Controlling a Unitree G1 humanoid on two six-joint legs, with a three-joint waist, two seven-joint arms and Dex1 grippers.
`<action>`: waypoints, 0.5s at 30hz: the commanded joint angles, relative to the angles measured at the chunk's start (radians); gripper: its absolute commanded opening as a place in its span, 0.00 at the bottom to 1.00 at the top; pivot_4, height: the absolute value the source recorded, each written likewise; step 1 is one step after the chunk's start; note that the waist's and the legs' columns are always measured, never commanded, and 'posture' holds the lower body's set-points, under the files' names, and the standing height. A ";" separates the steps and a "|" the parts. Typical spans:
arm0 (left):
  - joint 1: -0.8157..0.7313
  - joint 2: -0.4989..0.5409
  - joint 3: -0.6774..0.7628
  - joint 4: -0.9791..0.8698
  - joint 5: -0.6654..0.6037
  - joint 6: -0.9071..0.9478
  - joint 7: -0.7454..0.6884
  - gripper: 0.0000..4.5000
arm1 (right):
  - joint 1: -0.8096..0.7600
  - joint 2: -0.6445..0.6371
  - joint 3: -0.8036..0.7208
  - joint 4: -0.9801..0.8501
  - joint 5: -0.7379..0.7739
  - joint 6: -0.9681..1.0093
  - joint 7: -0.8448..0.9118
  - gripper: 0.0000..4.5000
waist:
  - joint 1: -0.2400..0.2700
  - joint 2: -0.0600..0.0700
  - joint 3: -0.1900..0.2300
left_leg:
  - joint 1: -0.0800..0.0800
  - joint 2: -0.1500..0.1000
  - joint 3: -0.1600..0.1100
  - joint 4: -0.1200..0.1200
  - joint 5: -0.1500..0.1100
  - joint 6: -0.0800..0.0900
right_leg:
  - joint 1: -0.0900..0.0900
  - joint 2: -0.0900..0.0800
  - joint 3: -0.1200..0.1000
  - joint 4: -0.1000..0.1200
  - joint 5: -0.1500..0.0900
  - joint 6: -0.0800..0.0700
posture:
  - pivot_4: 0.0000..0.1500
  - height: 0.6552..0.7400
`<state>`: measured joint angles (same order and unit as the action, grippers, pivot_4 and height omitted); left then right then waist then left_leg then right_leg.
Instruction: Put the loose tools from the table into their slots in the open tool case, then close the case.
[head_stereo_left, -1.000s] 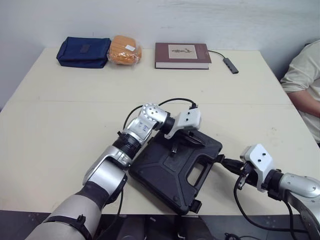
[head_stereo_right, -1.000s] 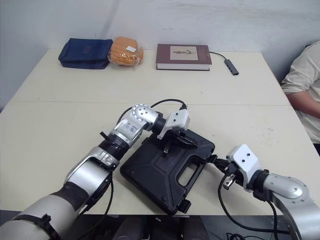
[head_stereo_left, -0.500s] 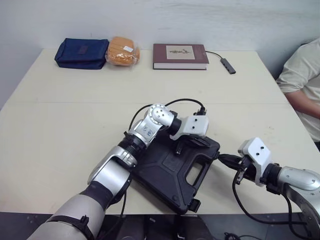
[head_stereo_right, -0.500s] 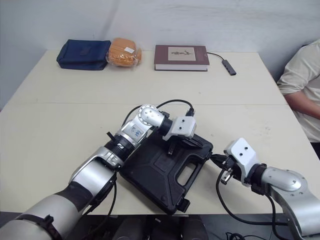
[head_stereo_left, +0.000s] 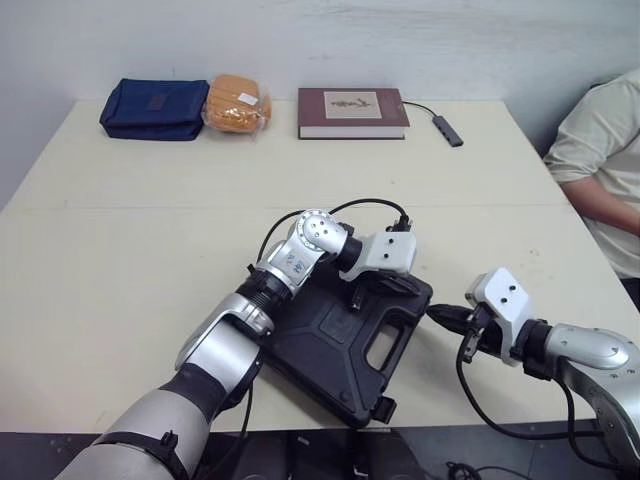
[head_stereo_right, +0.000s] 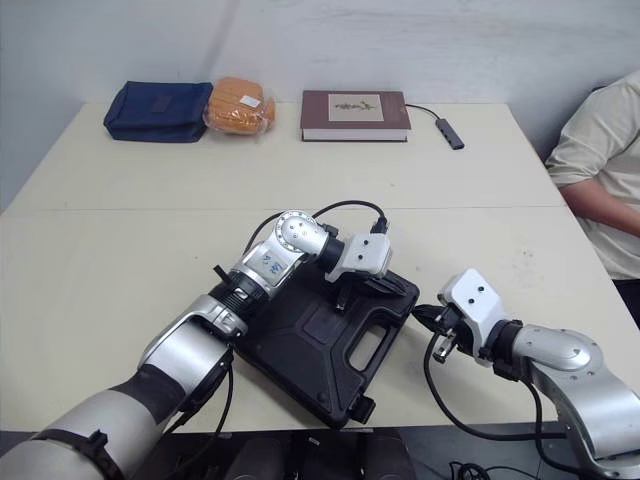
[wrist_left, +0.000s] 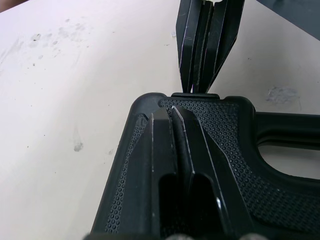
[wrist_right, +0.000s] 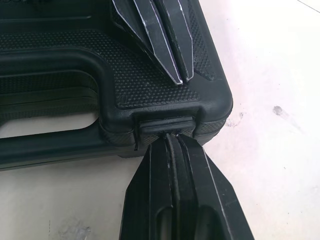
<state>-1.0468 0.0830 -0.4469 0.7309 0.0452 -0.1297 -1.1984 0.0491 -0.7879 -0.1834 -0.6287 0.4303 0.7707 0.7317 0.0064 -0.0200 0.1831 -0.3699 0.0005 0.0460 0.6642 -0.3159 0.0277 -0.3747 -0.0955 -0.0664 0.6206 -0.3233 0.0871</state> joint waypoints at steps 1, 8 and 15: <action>0.071 0.028 -0.044 -0.008 0.041 0.047 -0.048 0.01 | 0.026 -0.042 -0.064 -0.085 0.036 -0.022 0.039 0.00 | 0.001 0.000 0.000 | 0.000 0.000 0.000 0.000 0.000 0.000 | 0.000 0.000 0.000 0.000 0.000 0.000 | 1.00 1.00; 0.126 0.173 0.107 -0.464 -0.263 0.434 -0.237 0.01 | 0.217 -0.113 -0.254 -0.115 0.114 -0.020 0.174 0.00 | 0.006 0.002 0.001 | -0.002 0.000 0.000 0.000 0.000 -0.001 | -0.001 0.000 0.000 0.000 0.000 0.000 | 1.00 1.00; 0.267 0.373 0.059 -0.893 -0.438 0.676 -0.351 0.01 | 0.297 -0.134 -0.137 -0.241 0.219 0.011 0.232 0.00 | 0.010 0.004 0.002 | -0.001 0.000 -0.003 0.000 0.001 -0.001 | 0.001 -0.001 0.000 -0.001 0.000 -0.001 | 1.00 1.00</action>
<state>-0.7980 0.4430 -0.3641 -0.0821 -0.3592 0.5171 -1.5008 0.3406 -0.9117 -0.3412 -0.8264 0.6196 0.7728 0.9573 0.0160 -0.0163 0.1851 -0.3712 0.0000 0.0433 0.6645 -0.3153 0.0263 -0.3739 -0.0965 -0.0666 0.6196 -0.3235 0.0865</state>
